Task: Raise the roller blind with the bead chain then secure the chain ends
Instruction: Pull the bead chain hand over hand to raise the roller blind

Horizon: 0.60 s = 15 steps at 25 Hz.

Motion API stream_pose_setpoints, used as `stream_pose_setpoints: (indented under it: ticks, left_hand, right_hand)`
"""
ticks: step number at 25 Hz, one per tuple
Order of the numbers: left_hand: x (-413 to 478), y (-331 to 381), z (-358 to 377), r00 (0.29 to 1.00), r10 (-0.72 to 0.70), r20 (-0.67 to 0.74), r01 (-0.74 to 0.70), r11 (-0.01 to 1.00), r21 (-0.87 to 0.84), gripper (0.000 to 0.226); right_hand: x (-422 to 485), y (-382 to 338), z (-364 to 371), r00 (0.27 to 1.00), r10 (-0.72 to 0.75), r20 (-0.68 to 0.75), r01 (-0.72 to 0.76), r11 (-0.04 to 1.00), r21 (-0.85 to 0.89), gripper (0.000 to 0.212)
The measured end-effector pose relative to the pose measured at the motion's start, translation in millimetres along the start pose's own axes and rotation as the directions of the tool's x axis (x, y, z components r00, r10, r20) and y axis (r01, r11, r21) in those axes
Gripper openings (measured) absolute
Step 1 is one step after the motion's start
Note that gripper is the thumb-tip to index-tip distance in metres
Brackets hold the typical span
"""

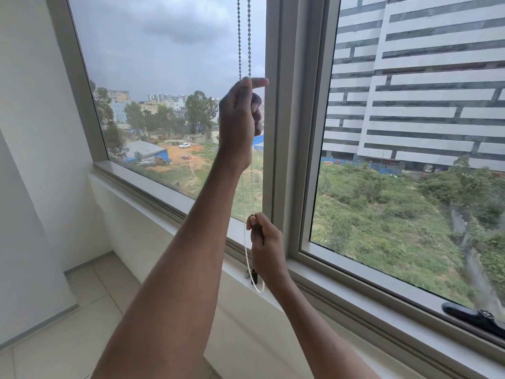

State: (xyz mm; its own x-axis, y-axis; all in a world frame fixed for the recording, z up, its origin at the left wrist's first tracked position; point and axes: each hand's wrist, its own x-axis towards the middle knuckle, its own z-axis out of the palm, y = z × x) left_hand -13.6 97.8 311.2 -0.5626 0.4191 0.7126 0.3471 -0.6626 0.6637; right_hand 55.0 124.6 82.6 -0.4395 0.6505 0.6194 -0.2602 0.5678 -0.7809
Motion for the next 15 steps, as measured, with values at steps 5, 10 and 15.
stream_pose_setpoints:
  ticks: [5, 10, 15]
  left_hand:
    - [-6, -2, 4, 1.000, 0.018, -0.019, -0.019, 0.998, -0.063, 0.043]
    - [-33, -25, -1, 0.999, -0.020, -0.049, 0.019, 1.000, -0.012, 0.043]
    - [-65, -54, -16, 0.994, -0.099, -0.053, 0.101, 0.994, 0.045, 0.040]
  right_hand:
    - [-12, -1, 6, 0.997, 0.028, 0.067, -0.030, 0.999, 0.034, 0.030]
    - [-29, 14, 3, 0.965, 0.134, 0.224, -0.151, 0.987, 0.063, 0.040]
    - [-39, 37, -18, 0.859, 0.215, 0.464, -0.214, 0.975, -0.056, 0.035]
